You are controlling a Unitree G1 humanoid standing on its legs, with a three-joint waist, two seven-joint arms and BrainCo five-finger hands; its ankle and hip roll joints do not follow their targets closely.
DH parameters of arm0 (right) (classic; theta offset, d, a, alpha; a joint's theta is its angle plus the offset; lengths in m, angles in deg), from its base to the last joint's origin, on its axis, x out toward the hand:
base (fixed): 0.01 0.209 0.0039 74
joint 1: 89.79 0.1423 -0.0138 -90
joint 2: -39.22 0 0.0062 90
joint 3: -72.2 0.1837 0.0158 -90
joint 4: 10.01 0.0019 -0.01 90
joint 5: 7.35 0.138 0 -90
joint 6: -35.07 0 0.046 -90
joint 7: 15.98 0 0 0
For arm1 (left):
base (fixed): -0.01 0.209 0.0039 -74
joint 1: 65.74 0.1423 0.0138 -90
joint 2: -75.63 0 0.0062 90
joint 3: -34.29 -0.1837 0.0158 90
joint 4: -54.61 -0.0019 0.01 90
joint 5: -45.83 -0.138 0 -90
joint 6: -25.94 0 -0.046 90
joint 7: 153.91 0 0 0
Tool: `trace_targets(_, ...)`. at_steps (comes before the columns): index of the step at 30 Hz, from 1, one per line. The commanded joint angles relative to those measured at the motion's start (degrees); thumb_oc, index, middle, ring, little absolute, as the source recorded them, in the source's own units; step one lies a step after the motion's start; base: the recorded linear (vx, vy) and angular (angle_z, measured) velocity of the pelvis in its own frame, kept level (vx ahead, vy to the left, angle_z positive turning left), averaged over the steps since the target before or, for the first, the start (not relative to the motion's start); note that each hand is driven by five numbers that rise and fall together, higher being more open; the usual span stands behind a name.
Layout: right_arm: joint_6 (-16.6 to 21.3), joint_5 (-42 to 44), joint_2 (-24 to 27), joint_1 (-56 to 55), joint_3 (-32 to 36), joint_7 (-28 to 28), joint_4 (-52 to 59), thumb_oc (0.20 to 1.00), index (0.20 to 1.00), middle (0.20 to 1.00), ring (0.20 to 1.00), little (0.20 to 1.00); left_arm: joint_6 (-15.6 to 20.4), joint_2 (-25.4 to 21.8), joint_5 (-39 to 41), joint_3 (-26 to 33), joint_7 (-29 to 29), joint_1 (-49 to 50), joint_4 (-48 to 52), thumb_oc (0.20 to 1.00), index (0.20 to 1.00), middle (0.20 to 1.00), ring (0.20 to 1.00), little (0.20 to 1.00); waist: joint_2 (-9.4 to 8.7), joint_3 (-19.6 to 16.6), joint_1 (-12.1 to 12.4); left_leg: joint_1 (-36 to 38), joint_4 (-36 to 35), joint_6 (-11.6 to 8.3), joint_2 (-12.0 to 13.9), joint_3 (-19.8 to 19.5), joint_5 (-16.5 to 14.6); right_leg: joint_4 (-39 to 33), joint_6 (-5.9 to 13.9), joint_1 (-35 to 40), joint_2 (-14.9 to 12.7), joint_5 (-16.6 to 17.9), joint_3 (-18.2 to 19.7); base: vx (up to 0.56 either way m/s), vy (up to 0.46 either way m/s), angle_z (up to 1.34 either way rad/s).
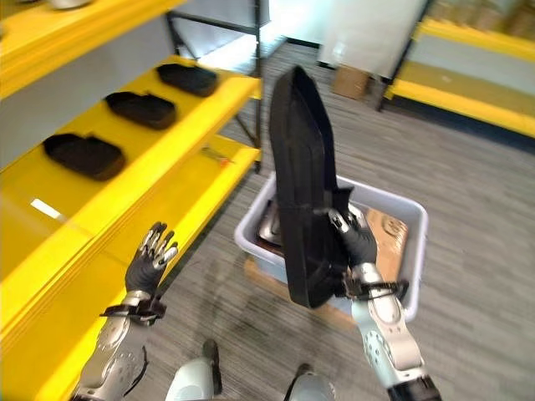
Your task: Move parts from the plastic box to the shelf.
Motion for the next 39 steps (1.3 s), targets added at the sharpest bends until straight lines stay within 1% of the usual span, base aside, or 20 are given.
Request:
trace_targets(1,4.04,0.92,1.28,1.31,5.43,0.35,5.84,0.2,0.2,0.2,0.2,0.2,2.04,-1.53,-1.11,0.3,-1.73,1.43,4.22,1.0,1.0,1.0,1.0,1.0,2.96,-2.36,-3.88,6.27,-2.03,-2.84,2.61,0.36,-3.04,8.6,2.79,-1.3,-2.65,-0.88,-1.98,0.03,0.248,0.85)
trace_targets(4,4.12,0.51,0.53,1.33,6.2,-0.11,5.45,0.2,0.2,0.2,0.2,0.2,2.56,-2.95,-1.26,0.36,-1.96,0.91,4.79,1.0,1.0,1.0,1.0,1.0,2.64,-1.55,-2.97,5.09,-1.13,-2.91,0.89,-0.47,-3.03,8.43,3.95,-0.17,-5.61,0.92,-3.99,0.05,0.201,0.99)
trace_targets(8,4.17,0.07,-0.36,2.26,5.55,-0.48,4.97,0.2,0.2,0.2,0.2,0.2,2.95,-3.69,-1.6,1.81,-1.3,1.81,5.32,1.0,1.0,1.0,1.0,1.0,2.17,-0.97,-1.9,4.96,-2.99,-2.05,-1.21,-1.1,-3.3,8.26,5.54,0.19,-7.89,3.33,-5.24,0.01,0.153,0.34)
trace_targets(11,4.19,-0.51,-1.04,4.16,4.35,-0.8,4.82,0.2,0.2,0.2,0.2,0.2,3.59,-4.06,-2.38,3.82,-0.07,2.98,5.57,1.0,1.0,1.0,1.0,1.0,1.27,-0.14,0.51,3.65,-2.28,-0.22,-4.59,-3.08,-4.83,7.83,7.09,1.64,-10.38,6.63,-6.84,0.04,0.169,0.25)
trace_targets(13,4.2,-0.56,-1.41,4.94,3.69,-0.82,4.66,0.2,0.2,0.2,0.2,0.2,3.67,-4.18,-2.62,4.65,0.24,3.51,6.0,1.0,1.0,1.0,1.0,1.0,0.88,-0.1,0.89,3.39,-1.97,0.56,-5.82,-3.53,-5.65,7.83,7.83,1.91,-11.3,7.65,-7.23,0.07,0.195,0.48)
trace_targets(15,3.68,-0.73,-2.07,6.33,1.84,-0.71,4.47,0.2,0.2,0.2,0.2,0.2,3.85,-3.77,-3.5,6.08,1.34,3.83,5.79,1.0,1.0,1.0,1.0,1.0,0.21,-0.42,2.52,3.55,-1.13,2.83,-8.89,-3.67,-8.09,9.76,9.65,2.41,-14.41,12.29,-7.87,0.15,0.323,0.34)
trace_targets(18,3.2,-1.0,-2.47,6.1,0.88,-0.71,4.8,0.2,0.2,0.2,0.2,0.2,3.95,-3.71,-4.69,6.52,1.75,4.03,5.82,1.0,1.0,1.0,1.0,1.0,0.32,-0.42,2.13,5.3,-2.16,5.64,-12.6,-4.6,-9.18,14.68,11.9,1.66,-18.47,21.68,-4.19,0.15,0.304,0.42)
trace_targets(19,3.15,-0.94,-2.59,6.0,0.33,-0.46,4.88,0.2,0.2,0.2,0.2,0.2,4.04,-3.95,-5.19,6.52,2.13,3.87,5.34,1.0,1.0,1.0,1.0,1.0,0.97,-0.33,1.66,5.93,-3.36,6.26,-13.25,-5.79,-8.54,16.79,11.67,0.06,-18.23,21.67,-1.56,0.1,0.211,0.89)
trace_targets(20,2.92,-0.65,-2.6,5.78,0.14,-0.25,4.6,0.2,0.2,0.2,0.2,0.2,4.2,-4.09,-5.88,6.53,2.17,3.73,5.03,1.0,1.0,1.0,1.0,1.0,1.13,-0.68,0.95,6.86,-6.04,6.22,-13.51,-6.81,-7.83,16.19,11.13,-2.29,-15.94,20.89,3.34,0.06,0.129,0.77)
trace_targets(21,2.87,-0.18,-2.64,5.93,-0.23,0.16,4.62,0.2,0.2,0.2,0.2,0.2,4.57,-4.15,-6.17,6.28,2.09,3.37,4.41,1.0,1.0,1.0,1.0,1.0,1.47,-1.0,-0.57,7.89,-9.49,5.98,-13.3,-7.75,-5.31,13.88,8.72,-5.82,-12.08,19.76,8.72,0.06,0.01,0.61)
trace_targets(23,2.58,0.27,-1.94,7.1,-1.4,0.49,4.28,0.2,0.2,0.2,0.2,0.2,4.89,-4.01,-7.11,6.37,3.07,2.35,3.46,1.0,1.0,1.0,1.0,1.0,2.04,-0.88,-1.56,9.49,-12.09,5.01,-12.92,-9.16,-3.91,10.94,8.48,-9.83,-8.73,19.16,14.27,0.12,-0.021,0.35)
trace_targets(24,2.5,0.42,-1.79,7.41,-1.55,0.86,4.17,0.2,0.2,0.2,0.2,0.2,5.03,-3.22,-7.06,6.31,3.59,1.7,2.21,1.0,1.0,1.0,1.0,1.0,2.11,-0.91,-3.12,10.45,-13.81,4.33,-12.95,-10.56,-3.28,5.7,7.67,-12.36,-4.81,16.58,18.25,0.17,-0.064,0.5)
trace_targets(25,2.33,0.47,-1.41,7.1,-1.41,0.97,4.4,0.2,0.2,0.2,0.2,0.2,5.08,-3.12,-6.82,6.4,3.47,1.58,2.23,1.0,1.0,1.0,1.0,1.0,1.89,-0.72,-3.46,11.25,-14.6,3.83,-13.17,-11.37,-3.07,3.08,7.97,-12.34,-3.74,16.76,19.26,0.23,-0.185,0.87)
trace_targets(26,2.5,1.02,-1.3,6.21,-0.37,1.02,4.83,0.2,0.2,0.2,0.2,0.2,5.21,-2.34,-6.88,6.15,3.35,0.87,1.97,1.0,1.0,1.0,1.0,1.0,1.01,-0.63,-4.94,11.62,-14.64,2.72,-13.74,-14.02,-3.37,-2.2,8.79,-12.37,-2.0,16.98,24.45,0.2,-0.189,1.6)
trace_targets(27,2.47,1.1,-1.26,5.83,0.19,1.22,5.06,0.2,0.2,0.2,0.2,0.2,5.36,-1.99,-6.73,6.24,3.15,1.23,2.23,1.0,1.0,1.0,1.0,1.0,0.76,-0.57,-5.07,11.89,-14.31,2.43,-13.83,-14.74,-3.8,-3.56,9.11,-11.58,-2.22,17.44,24.2,0.3,-0.394,2.25)
trace_targets(28,2.49,2.95,-1.32,5.36,0.73,2.41,4.75,0.2,0.2,0.2,0.2,0.2,5.51,-0.88,-6.39,6.29,2.9,1.57,2.15,1.0,1.0,1.0,1.0,1.0,-1.05,-1.57,-4.43,11.4,-11.97,1.56,-14.39,-16.6,-5.11,-6.53,9.53,-7.62,-2.07,16.82,23.51,0.28,-0.41,2.16)
trace_targets(29,2.28,2.99,-1.09,5.67,0.67,2.82,4.91,0.2,0.2,0.2,0.2,0.2,5.21,-0.92,-6.21,6.93,2.64,3.04,2.58,1.0,1.0,1.0,1.0,1.0,-1.2,-2.06,-3.71,11.79,-11.61,0.97,-13.12,-16.91,-5.29,-5.51,9.29,-7.42,-1.36,15.74,22.39,0.31,-0.497,1.59)
trace_targets(31,2.0,3.07,-0.43,4.5,1.72,3.49,5.2,0.2,0.2,0.2,0.2,0.2,4.03,-0.87,-5.24,6.74,1.43,4.79,2.64,1.0,1.0,1.0,1.0,1.0,-1.1,-3.8,-3.07,13.02,-12.99,-1.03,-9.31,-18.94,-4.36,-4.37,8.06,-5.38,0.15,11.11,19.6,0.2,-0.452,0.57)
trace_targets(34,2.26,3.0,-0.07,3.9,2.65,3.54,5.24,0.2,0.2,0.2,0.2,0.2,3.6,-0.57,-4.54,6.33,0.52,5.64,3.12,1.0,1.0,1.0,1.0,1.0,-0.35,-5.12,-3.01,14.21,-15.4,-2.32,-6.48,-20.29,-2.71,-2.95,6.9,-4.62,1.74,8.05,17.77,0.08,-0.258,0.16)
trace_targets(39,2.08,3.57,0.36,4.01,2.46,4.38,5.4,0.2,0.2,0.2,0.2,0.2,3.06,-0.56,-4.01,6.17,-0.18,6.57,3.32,1.0,1.0,1.0,1.0,1.0,0.48,-5.77,-2.72,14.85,-17.13,-3.42,-3.94,-21.3,-0.89,-0.45,5.62,-4.47,3.16,5.27,16.39,0.02,-0.165,0.0)
